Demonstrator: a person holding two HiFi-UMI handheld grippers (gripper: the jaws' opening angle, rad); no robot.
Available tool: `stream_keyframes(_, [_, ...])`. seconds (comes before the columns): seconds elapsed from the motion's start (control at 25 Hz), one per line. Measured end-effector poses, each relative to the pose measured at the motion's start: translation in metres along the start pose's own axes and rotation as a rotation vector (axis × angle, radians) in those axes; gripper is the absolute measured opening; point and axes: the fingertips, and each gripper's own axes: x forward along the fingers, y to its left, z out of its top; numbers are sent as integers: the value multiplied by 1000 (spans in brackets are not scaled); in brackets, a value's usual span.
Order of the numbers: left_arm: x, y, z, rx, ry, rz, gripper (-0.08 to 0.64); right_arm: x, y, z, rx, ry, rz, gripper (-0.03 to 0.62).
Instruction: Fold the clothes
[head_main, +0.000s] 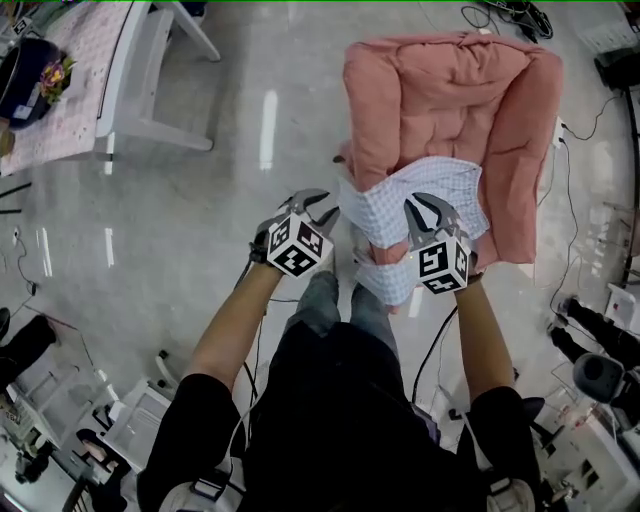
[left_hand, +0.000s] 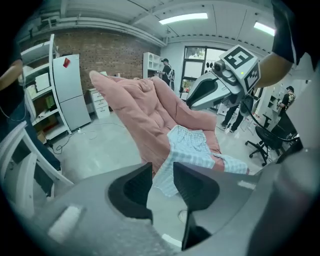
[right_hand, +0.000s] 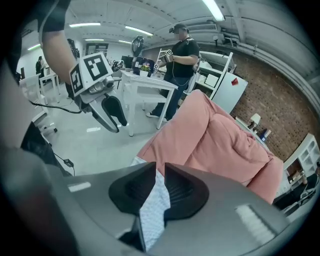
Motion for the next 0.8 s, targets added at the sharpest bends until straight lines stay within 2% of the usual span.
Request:
stream_keyframes(0.16, [45, 9, -18, 50, 31, -49, 144, 22, 3, -24, 47, 3, 13, 58])
stream_keyframes(0.28, [78, 9, -34, 179, 64, -76, 150, 39, 6, -48, 68, 21, 27, 58])
stream_keyframes(0.4, [103, 5, -65, 304, 101, -122, 160, 50, 12, -66, 66, 45, 22, 58])
stream_keyframes(0.48, [111, 7, -87, 327, 105, -144, 160, 55, 16, -70, 68, 50, 15, 57])
stream_keyframes(0.6, [130, 14, -105, 303, 91, -164, 167, 62, 15, -78, 94, 44, 14, 58])
stream_keyframes(0.68, [152, 14, -103, 312, 87, -183, 185, 66, 8, -91, 113, 38, 16, 58])
stream_keyframes(0.8, [179, 10, -94, 377, 86, -215, 199, 66, 1, -111, 125, 28, 20, 58])
